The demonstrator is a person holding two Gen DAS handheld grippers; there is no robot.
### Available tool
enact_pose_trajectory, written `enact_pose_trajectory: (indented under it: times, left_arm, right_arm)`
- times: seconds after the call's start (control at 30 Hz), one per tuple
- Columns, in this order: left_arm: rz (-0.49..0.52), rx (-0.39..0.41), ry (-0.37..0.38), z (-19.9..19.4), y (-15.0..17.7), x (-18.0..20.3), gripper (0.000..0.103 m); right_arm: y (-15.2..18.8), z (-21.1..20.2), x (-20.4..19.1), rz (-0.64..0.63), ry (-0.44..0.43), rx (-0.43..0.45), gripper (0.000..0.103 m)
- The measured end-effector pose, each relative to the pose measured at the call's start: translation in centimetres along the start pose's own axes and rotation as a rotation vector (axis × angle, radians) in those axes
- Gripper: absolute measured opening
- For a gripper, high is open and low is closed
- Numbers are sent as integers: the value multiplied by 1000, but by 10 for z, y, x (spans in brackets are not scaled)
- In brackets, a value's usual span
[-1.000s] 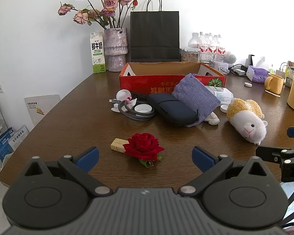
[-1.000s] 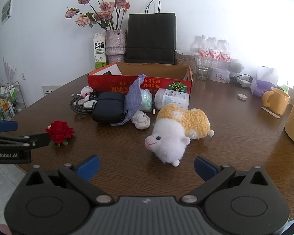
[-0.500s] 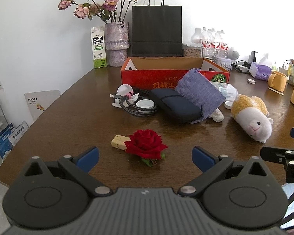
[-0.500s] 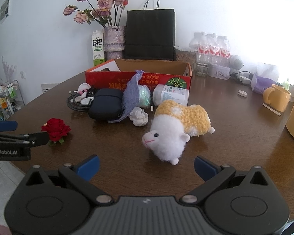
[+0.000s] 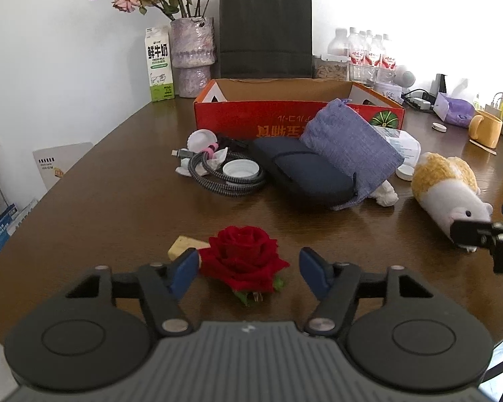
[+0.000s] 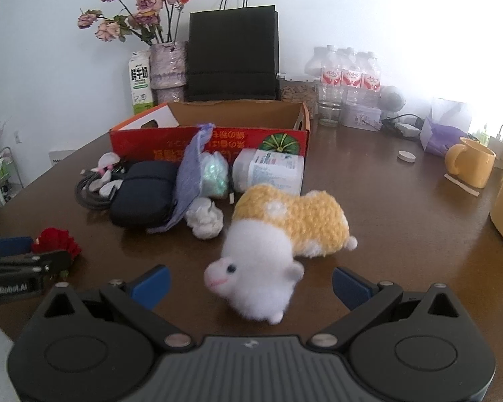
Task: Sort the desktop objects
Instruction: 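Grasp the red rose with the left tool while the right tool grasps the plush sheep, then carry the rose and sheep into the cardboard box and open both tools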
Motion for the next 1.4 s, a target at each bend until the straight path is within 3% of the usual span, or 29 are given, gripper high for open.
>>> enact_pose_trajectory:
  times: [0.1,0.43,0.6,0.67,1.17,1.4]
  left_arm:
    - [4,-14,1,7,-2,1,53]
    - [1,-52,13,32,-5,2,52]
    - [-10,-53,46,42,-9,2,39]
    - [-16,-49,55,43,-9,2,37]
    - [-56,23,84,20,-31,-7,34]
    - [-25,165,95,10,-84,-10,34]
  right_arm:
    - [-5,13,5,2,5,-15,101]
    - [-2,43,14,43,-25,-81,91]
    - [-2,48,19,75,-50,-95,63]
    - [-1,48,18,71,-54,-92,62]
    - [-19,20,16,46,-70,33,56]
    - [-60,13,10,-38,-74,178,56]
Point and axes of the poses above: each gripper's, at about its wrist camera, not at the fingertips, and z roughly the way its jaws point, x to its right, y to its underside, the point moved 2 cm from there along z, roughly the way its jaws point, and after that the axes turned 10 degrees about x, right-handed, at the moved point
